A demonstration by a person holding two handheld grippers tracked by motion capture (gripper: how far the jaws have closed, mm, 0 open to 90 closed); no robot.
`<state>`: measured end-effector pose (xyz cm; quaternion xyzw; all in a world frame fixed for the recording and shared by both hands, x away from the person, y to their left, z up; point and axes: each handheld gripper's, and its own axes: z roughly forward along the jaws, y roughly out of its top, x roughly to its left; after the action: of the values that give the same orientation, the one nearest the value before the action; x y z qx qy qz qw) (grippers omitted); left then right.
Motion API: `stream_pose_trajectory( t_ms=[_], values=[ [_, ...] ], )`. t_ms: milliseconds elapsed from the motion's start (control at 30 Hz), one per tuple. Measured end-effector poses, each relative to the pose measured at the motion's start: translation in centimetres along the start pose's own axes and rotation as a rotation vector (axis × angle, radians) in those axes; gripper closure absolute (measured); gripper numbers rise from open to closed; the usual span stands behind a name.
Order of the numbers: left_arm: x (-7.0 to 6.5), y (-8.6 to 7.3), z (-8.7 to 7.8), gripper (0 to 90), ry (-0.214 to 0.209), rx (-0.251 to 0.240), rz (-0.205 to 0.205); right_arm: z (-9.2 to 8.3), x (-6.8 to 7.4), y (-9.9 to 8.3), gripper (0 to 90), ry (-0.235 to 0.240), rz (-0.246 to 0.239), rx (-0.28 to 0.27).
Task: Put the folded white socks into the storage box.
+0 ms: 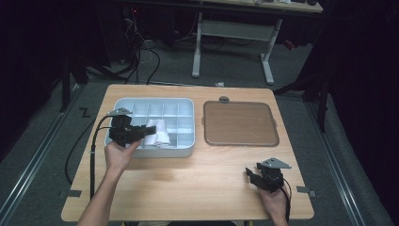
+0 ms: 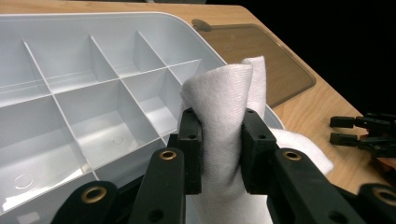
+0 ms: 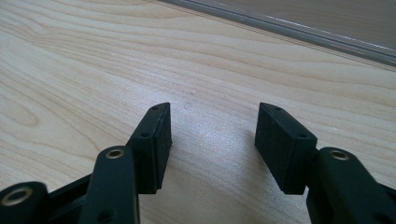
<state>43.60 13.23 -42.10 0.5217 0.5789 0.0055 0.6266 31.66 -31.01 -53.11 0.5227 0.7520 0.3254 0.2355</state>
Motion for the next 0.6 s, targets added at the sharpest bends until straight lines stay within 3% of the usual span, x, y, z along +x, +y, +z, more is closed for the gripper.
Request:
stream_pose_trajectory(
  t_ms=[467,600],
  values=[
    [2.6,-0.3,0.9,73.7,0.045,0.016,-0.022,0.0,0.0,0.0,46.3,0.000,0.000,0.000],
    [2.9,-0.7,1.2,73.7,0.078,0.034,0.017,0.0,0.0,0.0,46.3,0.000,0.000,0.000]
  ],
)
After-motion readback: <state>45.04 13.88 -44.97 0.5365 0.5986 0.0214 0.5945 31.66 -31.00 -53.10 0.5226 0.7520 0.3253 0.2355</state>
